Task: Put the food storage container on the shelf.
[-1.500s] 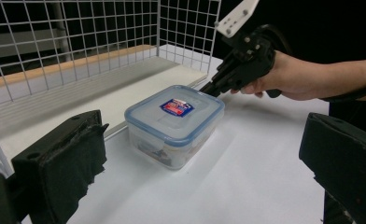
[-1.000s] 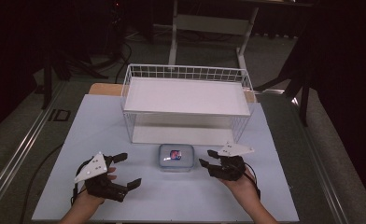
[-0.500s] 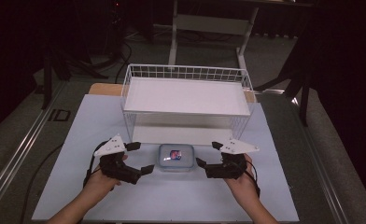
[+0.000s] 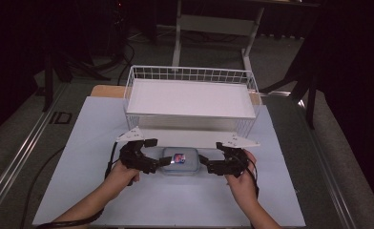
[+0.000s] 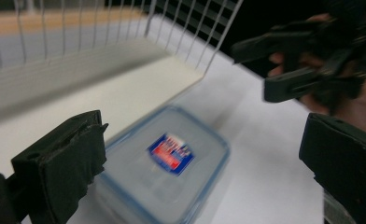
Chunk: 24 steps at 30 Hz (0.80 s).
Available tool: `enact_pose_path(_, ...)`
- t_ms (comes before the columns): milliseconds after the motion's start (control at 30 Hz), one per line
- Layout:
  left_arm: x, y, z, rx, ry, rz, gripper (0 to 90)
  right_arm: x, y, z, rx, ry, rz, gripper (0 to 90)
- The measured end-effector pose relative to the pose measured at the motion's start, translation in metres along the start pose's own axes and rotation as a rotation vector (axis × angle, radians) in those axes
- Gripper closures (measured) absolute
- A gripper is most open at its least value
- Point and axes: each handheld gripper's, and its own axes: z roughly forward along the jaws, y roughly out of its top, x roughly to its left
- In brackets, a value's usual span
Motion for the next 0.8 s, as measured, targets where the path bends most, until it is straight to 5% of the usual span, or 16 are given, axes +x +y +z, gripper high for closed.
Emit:
enact_pose_path(233,0.021,-0.01,0.024,0.113,0.055,-0.208,1.4,-0.012,-0.006,0.021,0.072,0.052,0.198,12.0)
enact_pose_path(333,0.028,-0.018,0.026,0.106,0.031,-0.306,1.5,-0.015,-0.009,0.032,0.112,0.104,0.275,12.0)
enact_pose_path(500,0.039,-0.029,0.033,0.133,0.057,-0.467,3.6,-0.025,-0.016,0.05,0.179,0.188,0.475,14.5)
enact_pose_path(667,0.047,-0.036,0.037,0.14,0.045,-0.519,14.7,-0.031,-0.022,0.065,0.232,0.231,0.579,20.9)
enact_pose_path(800,0.049,-0.039,0.04,0.153,0.03,-0.55,15.3,-0.034,-0.025,0.074,0.266,0.257,0.64,25.4)
